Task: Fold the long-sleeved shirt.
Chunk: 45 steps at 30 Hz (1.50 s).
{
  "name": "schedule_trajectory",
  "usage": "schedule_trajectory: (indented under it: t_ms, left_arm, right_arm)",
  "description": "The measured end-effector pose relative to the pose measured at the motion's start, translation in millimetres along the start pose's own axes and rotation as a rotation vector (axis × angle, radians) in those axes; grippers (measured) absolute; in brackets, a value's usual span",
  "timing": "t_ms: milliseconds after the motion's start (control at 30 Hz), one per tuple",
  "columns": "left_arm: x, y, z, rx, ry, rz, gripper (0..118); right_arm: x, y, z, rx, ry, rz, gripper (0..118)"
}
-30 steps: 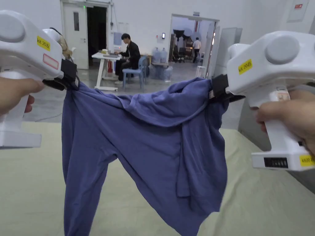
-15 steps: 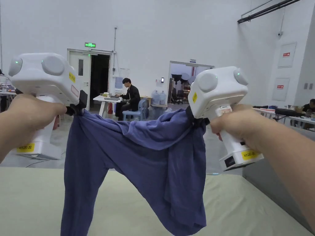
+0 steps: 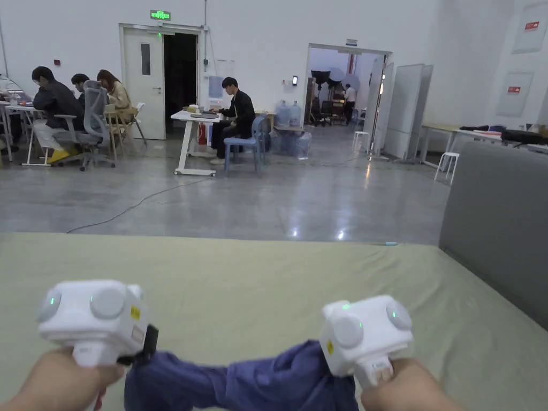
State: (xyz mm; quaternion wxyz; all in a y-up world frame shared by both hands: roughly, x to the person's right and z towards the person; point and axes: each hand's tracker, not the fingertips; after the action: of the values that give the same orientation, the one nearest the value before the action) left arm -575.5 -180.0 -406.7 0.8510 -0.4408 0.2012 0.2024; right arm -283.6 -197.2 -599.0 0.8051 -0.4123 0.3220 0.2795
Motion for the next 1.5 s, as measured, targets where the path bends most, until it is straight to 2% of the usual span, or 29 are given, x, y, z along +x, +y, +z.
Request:
schedule_trajectory:
  t_ms: [67, 200, 467, 567, 600, 667, 800, 900, 933, 967, 1000, 1033, 1067, 1100, 1133, 1200, 1267, 1300, 1333, 1367, 1400, 1433, 1467, 1500]
  left_arm:
    - [-6.8, -41.0, -17.8, -0.07, -0.043, 0.001, 0]
    - [-14.2, -107.1, -9.8, -0.085, -0.029, -0.166, 0]
    - [-38.1, -208.7, 40.7, -0.149, -0.098, -0.179, 0]
    - [-34.5, -242.7, 54.8, -0.171, -0.081, -0.213, 0]
    - [-34.7, -254.3, 52.6, -0.188, -0.071, -0.226, 0]
    - [-29.5, -275.4, 51.5, -0.214, -0.068, -0.224, 0]
    - [-40.0, -296.1, 21.2, -0.244, -0.055, -0.154, 0]
    - [-40.2, -302.8, 13.2, -0.229, -0.055, -0.097, 0]
    - [-40.3, -300.8, 15.6, -0.219, -0.054, -0.08, 0]
    - [-39.8, -299.4, 19.1, -0.213, -0.058, -0.047, 0]
    - [-40.6, -296.4, 24.8, -0.213, -0.069, -0.008, 5]
    - [-42.5, -294.4, 35.9, -0.197, -0.086, 0.035, 29]
    - [-43.5, -293.5, 49.1, -0.177, -0.101, 0.071, 86]
    - [-42.3, -292.9, 66.3, -0.148, -0.116, 0.08, 115]
    - [-41.4, -295.3, 86.7, -0.081, -0.145, 0.071, 118]
    - [-33.2, -301.8, 130.5, 0.012, -0.166, 0.066, 118]
    - [-27.2, -317.4, 155.4, 0.005, -0.177, 0.069, 118]
    - [-23.9, -324.8, 161.6, -0.013, -0.175, 0.071, 118]
    - [-22.0, -333.9, 163.3, -0.063, -0.178, 0.075, 116]
    - [-18.1, -344.3, 165.4, -0.094, -0.172, 0.069, 102]
    - [-13.7, -353.6, 167.6, -0.106, -0.157, 0.059, 74]
    - [-8.9, -362.2, 167.7, -0.111, -0.139, 0.047, 30]
    - [-5.6, -368.5, 166.2, -0.114, -0.131, 0.038, 0]
    - [-0.8, -373.1, 164.3, -0.127, -0.115, 0.031, 0]
  right_arm:
    - [-8.8, -38.1, -6.1, -0.008, 0.059, 0.009, 1]
    - [-14.5, -106.7, 14.4, 0.011, 0.107, 0.062, 1]
    - [-42.7, -226.5, 79.2, 0.014, 0.158, 0.105, 1]
    - [-63.5, -267.6, 83.0, -0.013, 0.151, 0.178, 1]
    - [-69.4, -278.7, 79.6, -0.026, 0.15, 0.18, 1]
    - [-76.2, -294.5, 69.9, -0.086, 0.174, 0.152, 1]
    - [-82.4, -308.7, 46.3, -0.116, 0.139, 0.131, 1]
    - [-77.8, -302.3, 42.4, -0.12, 0.152, 0.04, 4]
    - [-75.1, -299.1, 42.8, -0.146, 0.176, -0.007, 11]
    - [-72.0, -295.6, 45.3, -0.171, 0.166, -0.042, 33]
    - [-59.6, -291.9, 46.5, -0.194, 0.115, -0.059, 56]
    - [-52.1, -288.9, 54.3, -0.2, 0.092, -0.074, 79]
    - [-43.6, -288.2, 67.4, -0.168, 0.116, -0.117, 91]
    - [-29.4, -287.0, 85.9, -0.125, 0.166, -0.168, 91]
    - [-18.3, -286.8, 102.5, -0.097, 0.206, -0.226, 90]
    - [-9.2, -294.8, 140.6, -0.037, 0.274, -0.297, 91]
    - [-9.6, -311.2, 178.0, 0.025, 0.335, -0.349, 90]
    - [-13.1, -319.1, 187.5, 0.041, 0.361, -0.356, 89]
    - [-19.4, -329.7, 196.8, 0.052, 0.374, -0.348, 82]
    - [-28.5, -339.1, 204.4, 0.063, 0.359, -0.34, 53]
    - [-38.8, -347.5, 210.8, 0.081, 0.337, -0.322, 18]
    - [-49.7, -356.1, 213.2, 0.082, 0.297, -0.291, 0]
    - [-58.9, -362.8, 211.4, 0.067, 0.266, -0.278, 0]
    - [-63.1, -372.2, 211.3, 0.053, 0.242, -0.262, 0]
